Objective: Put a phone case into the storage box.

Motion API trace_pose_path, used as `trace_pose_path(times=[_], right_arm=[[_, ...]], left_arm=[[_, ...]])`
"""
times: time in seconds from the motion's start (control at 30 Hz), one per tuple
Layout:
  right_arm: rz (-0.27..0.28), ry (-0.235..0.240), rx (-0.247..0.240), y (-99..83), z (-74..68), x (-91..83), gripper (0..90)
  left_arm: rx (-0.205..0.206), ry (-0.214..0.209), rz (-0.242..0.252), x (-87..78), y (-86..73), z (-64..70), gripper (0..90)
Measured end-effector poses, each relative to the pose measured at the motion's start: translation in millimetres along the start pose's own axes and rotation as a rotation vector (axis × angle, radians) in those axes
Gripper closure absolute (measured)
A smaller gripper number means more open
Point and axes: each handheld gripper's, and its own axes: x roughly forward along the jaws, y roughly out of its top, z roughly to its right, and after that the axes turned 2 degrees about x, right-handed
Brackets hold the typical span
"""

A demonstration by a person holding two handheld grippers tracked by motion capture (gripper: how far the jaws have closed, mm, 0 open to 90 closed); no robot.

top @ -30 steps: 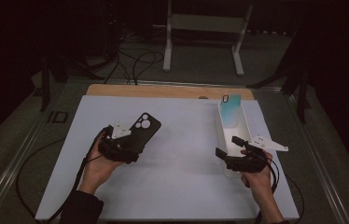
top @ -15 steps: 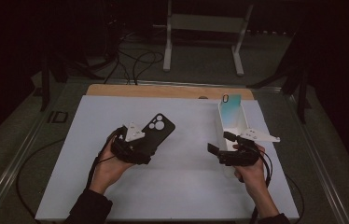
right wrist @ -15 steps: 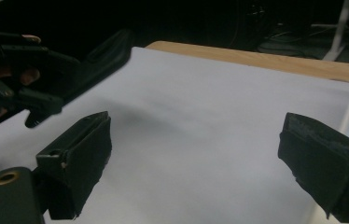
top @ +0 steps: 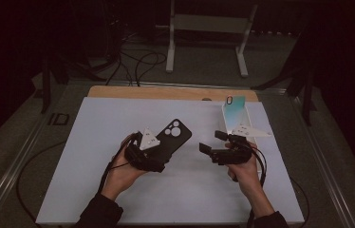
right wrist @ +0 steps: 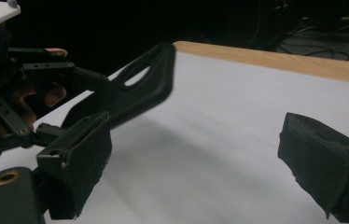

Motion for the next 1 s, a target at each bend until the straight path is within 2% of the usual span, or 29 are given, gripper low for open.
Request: trace_pose_path(times=[0.03, 0.3, 0.43, 0.63, 0.73, 1.0], right_arm=[[-0.007, 0.017, 0.009, 1.8, -1.8, 4.2, 9.9], [-0.032, 0.046, 0.039, 6.9, -8.9, 18.3, 17.5], [-0.051, 0.069, 0.076, 6.3, -9.7, 24.2, 26.4], [-0.053, 0.132, 0.135, 5.9, -8.6, 29.8, 42.3], [-0.067, 0.14, 0.155, 6.1, -10.7, 34.3, 50.6], [-0.071, 0.188, 0.172, 7.0, -17.1, 40.2, 69.8]], left_arm=[[0.001, -0.008, 0.008, 1.0, 0.8, 1.3, 16.0], [0.008, -0.035, 0.038, 7.8, 9.5, 10.3, 15.9], [0.009, -0.042, 0.053, 8.9, 12.8, 13.4, 15.9], [0.008, -0.055, 0.078, 10.8, 15.1, 18.4, 15.9], [0.013, -0.057, 0.082, 13.0, 16.7, 21.5, 15.8], [0.01, -0.055, 0.085, 17.7, 17.1, 26.2, 15.6]])
